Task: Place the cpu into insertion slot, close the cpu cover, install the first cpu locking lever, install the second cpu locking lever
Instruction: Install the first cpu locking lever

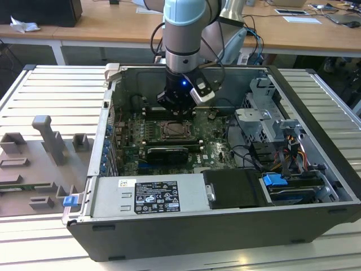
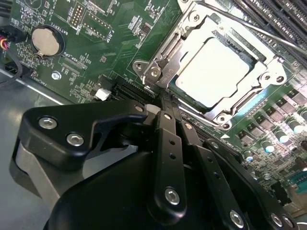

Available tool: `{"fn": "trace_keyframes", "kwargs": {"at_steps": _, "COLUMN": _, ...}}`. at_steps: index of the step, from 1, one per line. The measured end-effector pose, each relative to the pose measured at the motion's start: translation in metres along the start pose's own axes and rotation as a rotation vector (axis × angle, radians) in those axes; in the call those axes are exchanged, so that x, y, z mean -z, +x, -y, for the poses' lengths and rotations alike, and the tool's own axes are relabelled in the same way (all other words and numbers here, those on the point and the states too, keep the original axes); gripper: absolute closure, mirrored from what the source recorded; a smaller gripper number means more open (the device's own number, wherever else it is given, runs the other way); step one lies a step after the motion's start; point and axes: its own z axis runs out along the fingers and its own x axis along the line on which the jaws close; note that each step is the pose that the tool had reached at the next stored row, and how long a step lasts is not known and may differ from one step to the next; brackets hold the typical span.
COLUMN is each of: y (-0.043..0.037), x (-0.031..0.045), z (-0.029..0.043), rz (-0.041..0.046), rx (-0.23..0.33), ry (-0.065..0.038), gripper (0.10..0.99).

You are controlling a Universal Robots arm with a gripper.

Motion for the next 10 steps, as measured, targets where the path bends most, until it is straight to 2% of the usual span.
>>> {"fn": "trace_keyframes", "kwargs": {"at_steps": 7, "y": 0.0001, "x": -0.001, "z": 0.0001, "rz": 0.0, "rx": 0.0, "ry": 0.0, "gripper": 0.98}}
{"fn": "trace_keyframes", "kwargs": {"at_steps": 10, "y": 0.0, "x": -0.0011, "z": 0.0, "rz": 0.0015, "rx": -0.001, "ry": -0.015, "gripper": 0.98}}
